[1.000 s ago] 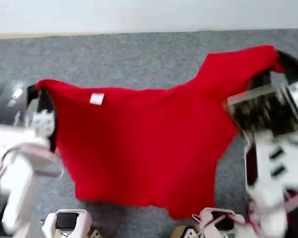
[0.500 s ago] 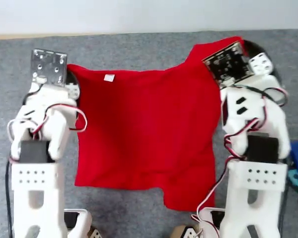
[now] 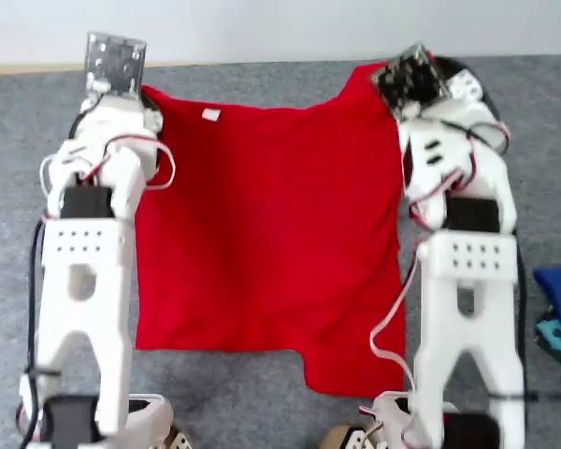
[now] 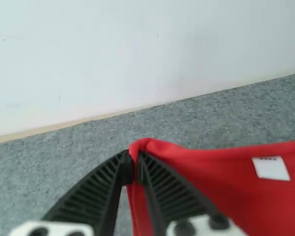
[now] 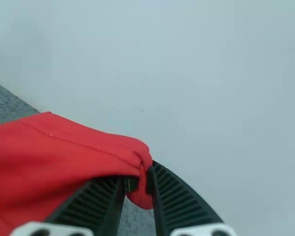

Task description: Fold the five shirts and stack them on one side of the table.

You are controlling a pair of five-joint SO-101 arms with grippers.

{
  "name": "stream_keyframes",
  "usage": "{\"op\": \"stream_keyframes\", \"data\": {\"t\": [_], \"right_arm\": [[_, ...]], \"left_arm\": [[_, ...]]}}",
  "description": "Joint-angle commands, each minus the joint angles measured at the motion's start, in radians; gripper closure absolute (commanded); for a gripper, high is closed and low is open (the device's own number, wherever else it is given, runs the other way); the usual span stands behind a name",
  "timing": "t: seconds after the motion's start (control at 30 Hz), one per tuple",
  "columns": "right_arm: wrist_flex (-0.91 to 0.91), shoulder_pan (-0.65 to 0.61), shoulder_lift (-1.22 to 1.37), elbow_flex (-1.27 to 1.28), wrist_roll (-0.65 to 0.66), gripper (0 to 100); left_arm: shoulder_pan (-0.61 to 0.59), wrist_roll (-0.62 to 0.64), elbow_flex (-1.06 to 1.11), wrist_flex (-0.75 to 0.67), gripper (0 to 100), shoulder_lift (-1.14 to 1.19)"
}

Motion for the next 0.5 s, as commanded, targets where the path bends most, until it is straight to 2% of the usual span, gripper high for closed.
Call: {"op": "stream_keyframes", "data": {"t": [0.0, 0.47], "right_arm": [[-0.018, -0.001, 0.116, -0.189, -0.037, 98.9], [-0.016, -0.005, 0.707, -0.766, -0.035, 98.9]], "left_arm": [[-0.028, 0.0, -0.17, -0.028, 100, 0.11], [-0.098, -0.005, -0.588, -0.025, 100, 0.565]]}}
